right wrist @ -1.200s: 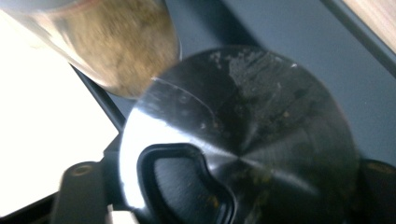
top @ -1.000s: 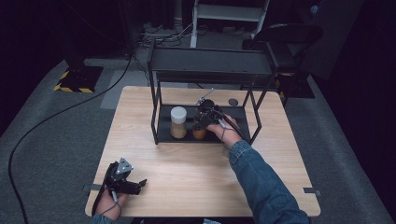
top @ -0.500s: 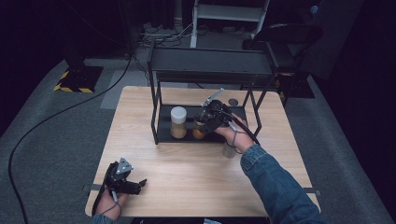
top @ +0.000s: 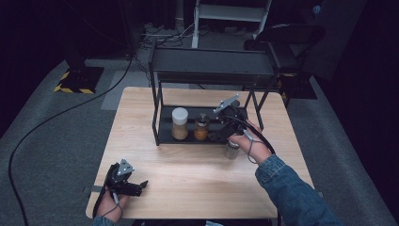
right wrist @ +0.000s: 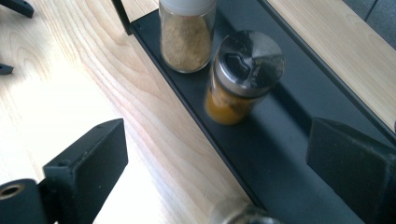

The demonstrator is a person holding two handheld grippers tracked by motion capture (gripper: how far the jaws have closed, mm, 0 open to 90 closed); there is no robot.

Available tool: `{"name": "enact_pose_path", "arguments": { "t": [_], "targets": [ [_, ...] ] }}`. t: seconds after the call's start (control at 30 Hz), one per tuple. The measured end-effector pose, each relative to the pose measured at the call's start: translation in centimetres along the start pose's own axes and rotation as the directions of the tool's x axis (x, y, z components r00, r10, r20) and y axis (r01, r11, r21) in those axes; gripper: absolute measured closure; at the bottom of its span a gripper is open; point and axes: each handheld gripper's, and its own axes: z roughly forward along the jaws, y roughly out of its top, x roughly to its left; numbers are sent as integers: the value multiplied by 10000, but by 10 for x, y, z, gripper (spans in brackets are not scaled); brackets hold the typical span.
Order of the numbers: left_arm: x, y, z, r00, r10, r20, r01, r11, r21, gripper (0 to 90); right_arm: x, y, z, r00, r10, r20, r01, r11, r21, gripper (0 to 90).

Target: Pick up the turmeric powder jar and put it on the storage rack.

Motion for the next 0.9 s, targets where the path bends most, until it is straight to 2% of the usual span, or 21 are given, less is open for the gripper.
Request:
{"name": "enact_pose_path", "arguments": {
  "t": [0.33, 0.9],
  "targets": [
    [0, 0, 0, 10000, 0, -1, 0, 10000, -2, 17, 5, -23, -20, 10000, 4, 3, -4, 9998, -208, 45],
    [0, 1, 1, 10000, -32, -19, 32, 10000, 8, 16, 16, -59, -39, 9999, 31, 167, -27, 9997, -224, 45]
  ]
}}
